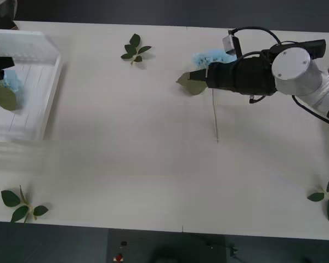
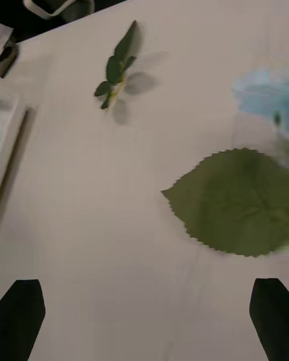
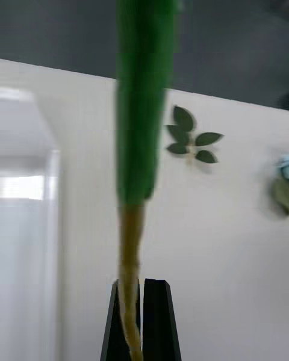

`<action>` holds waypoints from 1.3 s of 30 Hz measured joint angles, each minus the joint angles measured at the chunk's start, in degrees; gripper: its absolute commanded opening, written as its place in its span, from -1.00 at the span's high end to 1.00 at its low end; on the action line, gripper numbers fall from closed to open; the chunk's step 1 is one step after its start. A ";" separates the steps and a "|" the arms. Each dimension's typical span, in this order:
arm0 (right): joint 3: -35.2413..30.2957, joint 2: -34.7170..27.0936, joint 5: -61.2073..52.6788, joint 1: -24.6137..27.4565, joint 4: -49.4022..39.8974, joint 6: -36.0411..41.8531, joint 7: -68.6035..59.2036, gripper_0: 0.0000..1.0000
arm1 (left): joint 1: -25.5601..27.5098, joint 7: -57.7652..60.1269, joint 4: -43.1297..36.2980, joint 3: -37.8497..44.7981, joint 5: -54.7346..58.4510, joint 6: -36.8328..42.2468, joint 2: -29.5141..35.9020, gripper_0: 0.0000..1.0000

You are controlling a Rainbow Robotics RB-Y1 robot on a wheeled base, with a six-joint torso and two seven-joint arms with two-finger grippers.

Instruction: Put the red flowers into the right box and the blue flowers into the left box

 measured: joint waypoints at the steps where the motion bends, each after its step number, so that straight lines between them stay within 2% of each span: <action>1: 0.63 0.00 1.18 -0.92 1.55 0.20 -2.25 -1.00 | -0.03 0.00 0.01 0.44 -2.82 -0.74 0.33 1.00; 6: 2.36 0.27 8.49 -5.16 8.75 5.77 -10.33 -1.00 | -0.03 0.00 0.11 2.14 -15.72 -2.66 1.07 1.00; 12: 1.55 3.02 17.68 -7.77 15.66 9.78 -16.70 -1.00 | 0.59 0.00 0.18 4.43 -25.59 -2.78 1.64 1.00; 16: 1.02 5.89 22.31 -8.28 18.03 9.67 -21.31 -1.00 | 2.59 0.00 0.18 4.40 -27.68 -3.61 3.41 0.96; 18: 1.04 7.55 25.13 -8.29 18.65 9.00 -21.88 -1.00 | 3.56 -0.01 0.18 4.35 -27.79 -3.63 3.72 0.39; 19: 1.04 8.49 26.32 -8.29 18.96 8.37 -22.58 -1.00 | 4.09 -0.01 0.18 4.20 -27.76 -3.93 3.72 0.20; 20: 1.04 9.38 27.32 -8.29 19.24 7.72 -23.60 -1.00 | 4.67 -0.01 0.18 3.82 -27.74 -4.96 3.72 -0.22; 23: 1.04 11.59 30.11 -8.29 19.56 6.58 -27.18 -1.00 | 6.57 -0.01 0.18 1.81 -27.07 -9.46 3.72 -0.75; 24: 1.04 12.14 31.18 -8.29 19.56 6.46 -28.11 -1.00 | 7.10 -0.01 0.18 1.08 -26.59 -10.51 3.72 -0.84; 27: 1.04 13.51 34.64 -8.29 19.56 6.31 -30.31 -1.00 | 8.09 -0.01 0.18 -0.99 -25.63 -11.10 3.72 -1.00; 33: 1.04 15.52 38.51 -8.30 21.29 4.23 -33.45 -1.00 | 8.15 -0.05 0.17 -3.71 -17.28 -11.10 3.72 -1.00; 38: 1.05 16.86 38.70 -8.81 24.09 2.98 -33.45 -1.00 | 6.93 -2.94 0.26 -10.04 -2.68 -11.10 3.70 -1.00; 39: 1.05 16.94 38.86 -8.94 24.33 2.98 -33.45 -0.62 | 6.38 -4.43 0.27 -11.36 -0.08 -11.10 3.67 -1.00</action>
